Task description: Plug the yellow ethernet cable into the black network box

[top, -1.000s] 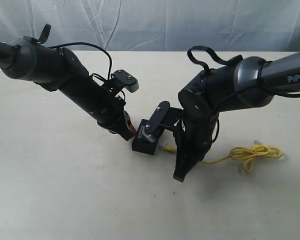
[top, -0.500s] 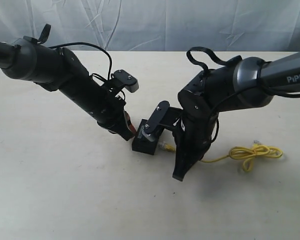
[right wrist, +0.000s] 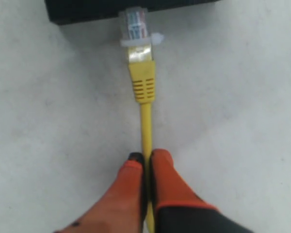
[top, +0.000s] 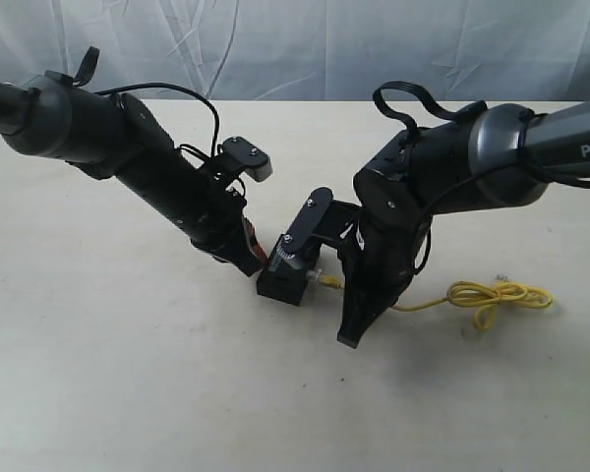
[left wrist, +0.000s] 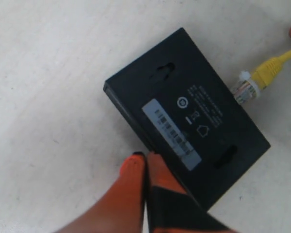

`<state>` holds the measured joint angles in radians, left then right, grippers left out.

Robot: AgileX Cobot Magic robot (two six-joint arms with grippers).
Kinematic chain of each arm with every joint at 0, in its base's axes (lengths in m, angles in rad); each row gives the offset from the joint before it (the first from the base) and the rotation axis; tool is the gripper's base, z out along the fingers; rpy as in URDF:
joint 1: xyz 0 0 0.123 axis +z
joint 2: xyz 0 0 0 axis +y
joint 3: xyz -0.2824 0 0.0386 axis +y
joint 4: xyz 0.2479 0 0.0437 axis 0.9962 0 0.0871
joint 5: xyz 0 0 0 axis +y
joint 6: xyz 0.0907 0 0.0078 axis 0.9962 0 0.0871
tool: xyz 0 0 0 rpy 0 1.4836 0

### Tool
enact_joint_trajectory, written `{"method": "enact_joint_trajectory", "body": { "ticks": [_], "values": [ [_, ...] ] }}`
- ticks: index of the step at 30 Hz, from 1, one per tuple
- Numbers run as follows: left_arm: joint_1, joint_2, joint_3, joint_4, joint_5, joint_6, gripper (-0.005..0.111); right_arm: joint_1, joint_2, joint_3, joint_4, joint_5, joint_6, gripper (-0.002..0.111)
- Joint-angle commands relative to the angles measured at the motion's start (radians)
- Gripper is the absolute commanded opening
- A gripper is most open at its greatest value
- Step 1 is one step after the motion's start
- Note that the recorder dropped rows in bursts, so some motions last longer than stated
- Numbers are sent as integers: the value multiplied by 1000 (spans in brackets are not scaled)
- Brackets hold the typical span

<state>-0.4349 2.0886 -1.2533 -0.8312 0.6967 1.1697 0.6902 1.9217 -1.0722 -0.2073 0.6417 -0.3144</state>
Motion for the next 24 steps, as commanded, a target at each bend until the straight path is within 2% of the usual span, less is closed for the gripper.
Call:
{"method": "enact_joint_trajectory", "body": {
  "ticks": [1, 24],
  "values": [
    [-5, 0, -5, -2, 9, 1, 0, -2, 6, 0, -6, 20, 1, -1],
    [-5, 0, -5, -2, 9, 1, 0, -2, 6, 2, 31, 23, -32, -1]
  ]
}}
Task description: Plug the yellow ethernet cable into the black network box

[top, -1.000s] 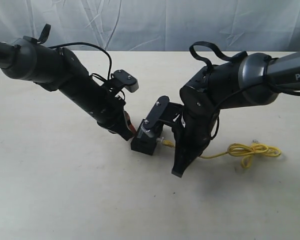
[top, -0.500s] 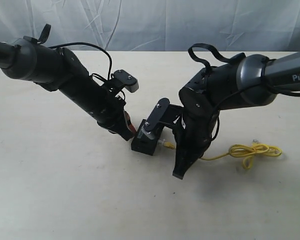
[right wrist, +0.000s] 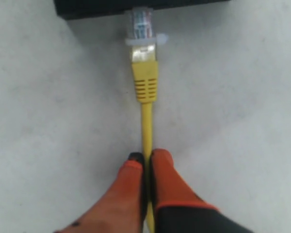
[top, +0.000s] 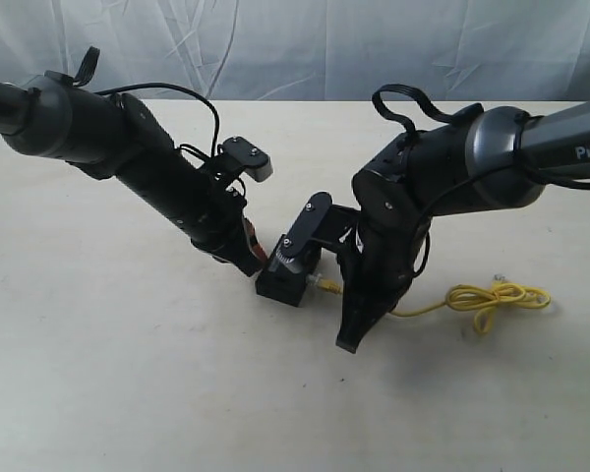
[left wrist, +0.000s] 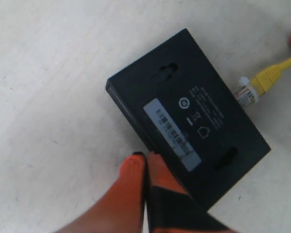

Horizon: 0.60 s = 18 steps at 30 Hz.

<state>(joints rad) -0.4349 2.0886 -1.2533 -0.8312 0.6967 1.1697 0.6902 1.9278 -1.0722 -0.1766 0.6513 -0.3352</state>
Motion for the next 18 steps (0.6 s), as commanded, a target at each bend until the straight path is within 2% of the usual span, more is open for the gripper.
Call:
{"method": "enact_joint_trajectory", "body": {
  "ticks": [1, 18],
  "values": [
    [-5, 0, -5, 0, 9, 1, 0, -2, 0, 2, 0, 16, -11, -1],
    [-5, 0, -5, -5, 13, 1, 0, -2, 1, 2, 28, -12, -39, -1]
  ]
}}
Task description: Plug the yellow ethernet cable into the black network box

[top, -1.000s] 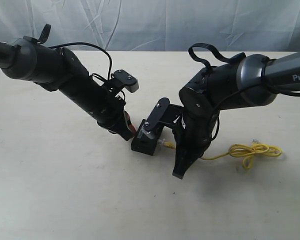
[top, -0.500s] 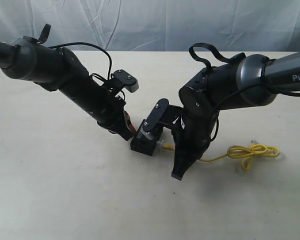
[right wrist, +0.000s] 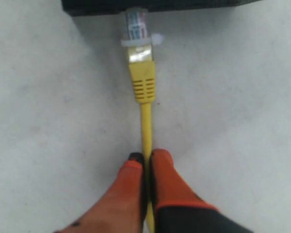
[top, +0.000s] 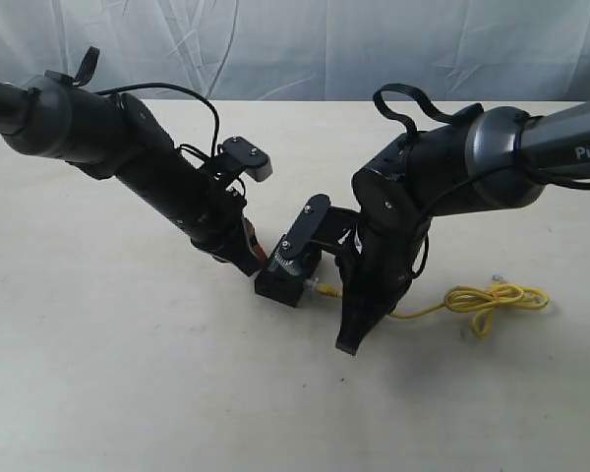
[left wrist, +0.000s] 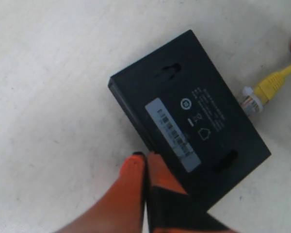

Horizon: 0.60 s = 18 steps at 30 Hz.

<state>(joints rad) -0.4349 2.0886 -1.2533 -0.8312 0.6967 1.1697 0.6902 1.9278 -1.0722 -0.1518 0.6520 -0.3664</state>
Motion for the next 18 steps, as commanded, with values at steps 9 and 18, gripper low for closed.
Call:
{"method": "enact_joint_trajectory", "body": {
  "ticks": [9, 18],
  "values": [
    [-5, 0, -5, -5, 13, 1, 0, -2, 1, 2, 3, 19, -8, -1],
    [-5, 0, -5, -4, 18, 1, 0, -2, 2, 2, 3, -10, -1, -1]
  ]
}}
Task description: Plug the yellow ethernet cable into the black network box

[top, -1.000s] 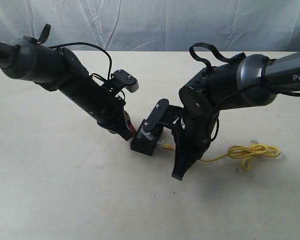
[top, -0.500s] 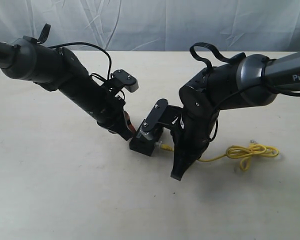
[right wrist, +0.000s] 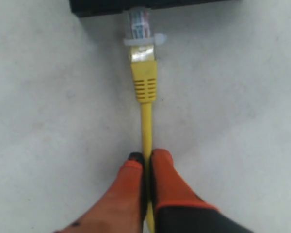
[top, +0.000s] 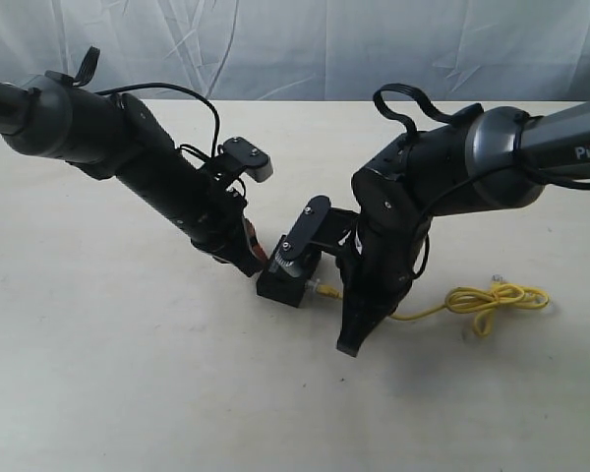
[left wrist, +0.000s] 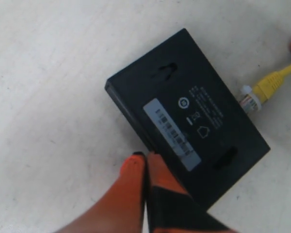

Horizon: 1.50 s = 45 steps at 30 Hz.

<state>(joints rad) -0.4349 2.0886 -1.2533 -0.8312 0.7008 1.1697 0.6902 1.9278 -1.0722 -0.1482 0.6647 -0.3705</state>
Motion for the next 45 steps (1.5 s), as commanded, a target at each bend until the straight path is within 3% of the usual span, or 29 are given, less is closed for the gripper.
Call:
{"method": "enact_joint_trajectory", "body": {
  "ticks": [1, 14, 36, 45],
  "values": [
    [-5, 0, -5, -4, 14, 1, 0, -2, 2, 2, 0, -27, 3, -1],
    [-5, 0, -5, -4, 14, 1, 0, -2, 2, 2, -44, -17, 75, -1],
    [-5, 0, -5, -4, 14, 1, 0, 25, 9, 2, -21, -6, 19, -1],
    [-5, 0, -5, -5, 21, -1, 0, 27, 42, 2, -91, -1, 136, -1]
  ]
}}
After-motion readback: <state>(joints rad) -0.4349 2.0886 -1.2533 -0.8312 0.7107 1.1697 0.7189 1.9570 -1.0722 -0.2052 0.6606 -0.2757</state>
